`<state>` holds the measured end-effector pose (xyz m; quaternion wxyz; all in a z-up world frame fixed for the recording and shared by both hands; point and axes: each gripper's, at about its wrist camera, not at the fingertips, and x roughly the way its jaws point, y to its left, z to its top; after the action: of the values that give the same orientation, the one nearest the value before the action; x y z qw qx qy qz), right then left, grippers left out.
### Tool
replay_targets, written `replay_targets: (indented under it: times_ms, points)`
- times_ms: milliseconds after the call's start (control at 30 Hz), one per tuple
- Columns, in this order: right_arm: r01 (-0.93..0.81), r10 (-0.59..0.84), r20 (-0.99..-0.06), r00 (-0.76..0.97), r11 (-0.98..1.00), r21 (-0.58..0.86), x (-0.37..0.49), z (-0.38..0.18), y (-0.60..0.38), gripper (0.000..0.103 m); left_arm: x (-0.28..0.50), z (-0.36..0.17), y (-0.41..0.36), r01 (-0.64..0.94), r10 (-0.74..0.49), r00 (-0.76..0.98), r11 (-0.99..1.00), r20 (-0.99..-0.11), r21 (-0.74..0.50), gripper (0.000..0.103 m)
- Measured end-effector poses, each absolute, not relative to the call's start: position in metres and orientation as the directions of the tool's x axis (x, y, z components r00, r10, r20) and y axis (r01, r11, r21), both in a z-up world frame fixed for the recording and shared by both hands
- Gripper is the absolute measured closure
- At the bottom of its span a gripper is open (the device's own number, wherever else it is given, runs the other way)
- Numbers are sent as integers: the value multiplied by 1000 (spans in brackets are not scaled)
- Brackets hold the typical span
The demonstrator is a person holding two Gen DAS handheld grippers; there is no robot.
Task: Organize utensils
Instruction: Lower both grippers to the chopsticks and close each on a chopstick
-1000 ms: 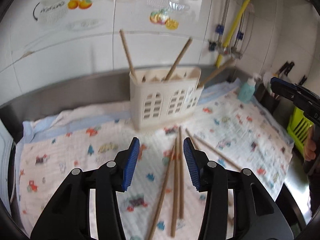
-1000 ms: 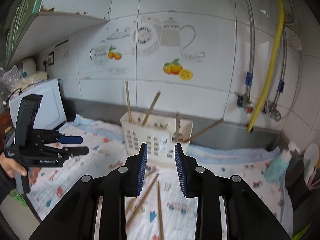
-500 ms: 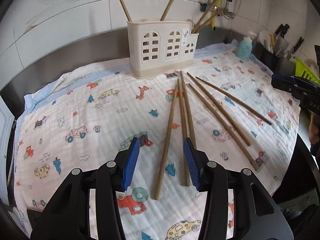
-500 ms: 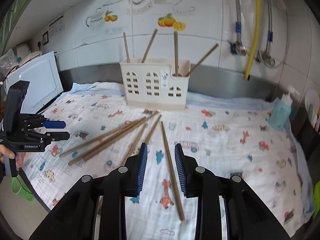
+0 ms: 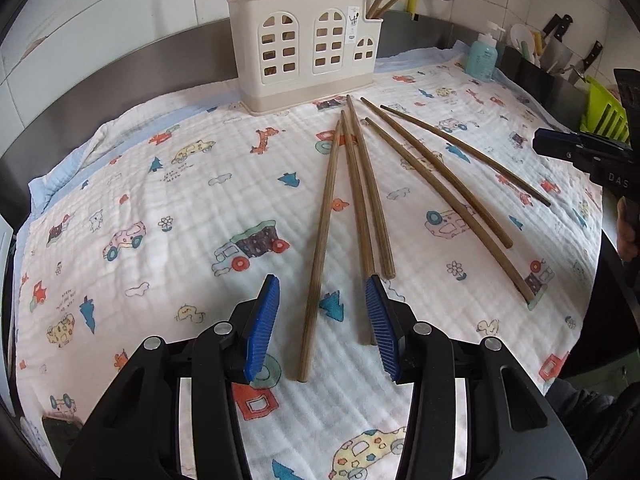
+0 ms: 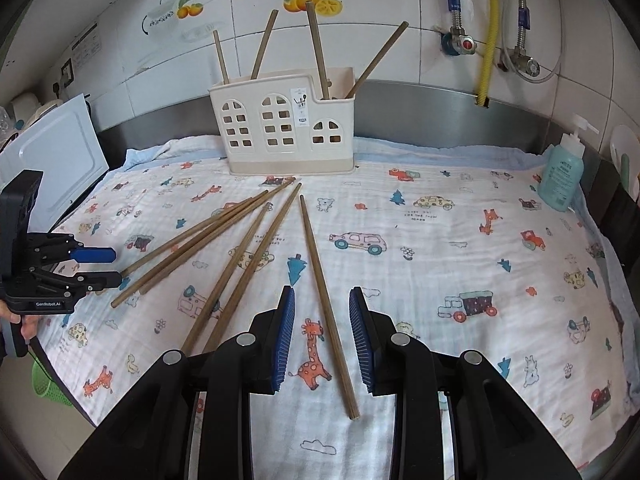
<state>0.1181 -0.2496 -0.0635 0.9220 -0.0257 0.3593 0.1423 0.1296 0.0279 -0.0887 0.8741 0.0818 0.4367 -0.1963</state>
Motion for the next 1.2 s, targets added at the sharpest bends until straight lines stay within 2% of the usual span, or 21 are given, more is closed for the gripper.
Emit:
replay_targets:
  times_ms: [167,200,233,300,433,500,867,1067,1200]
  points:
    - [-280,243,-687,684,958,61,120,-71,-252,75,135,-91,32,403,-273,542,914,-795,-39,59]
    - [-279,243,-688,684,958,61,121,-72,-252,75,136,-91,32,399,-268,543,916,-796,-36,72]
    - [-277,241,-689,684,959,61,122,-72,-253,75,137,-92,32,394,-264,541,918,-798,-37,78]
    - [-274,245,-689,682,959,70,122,-73,-254,75,138,-94,33,391,-263,540,920,-799,-39,78]
    - [-268,243,-691,681,961,73,123,-74,-257,75,138,-97,31,399,-259,534,917,-805,-30,84]
    - [-264,242,-694,678,961,77,124,-76,-258,75,139,-99,29,404,-253,529,915,-810,-22,93]
    - [-255,238,-709,664,963,85,127,-85,-263,75,144,-102,22,408,-221,507,913,-833,6,95]
    - [-249,233,-719,655,965,85,128,-90,-266,86,143,-101,22,384,-219,519,923,-826,-3,98]
    - [-258,235,-725,648,963,81,128,-93,-265,87,142,-98,22,388,-230,522,922,-822,-12,98]
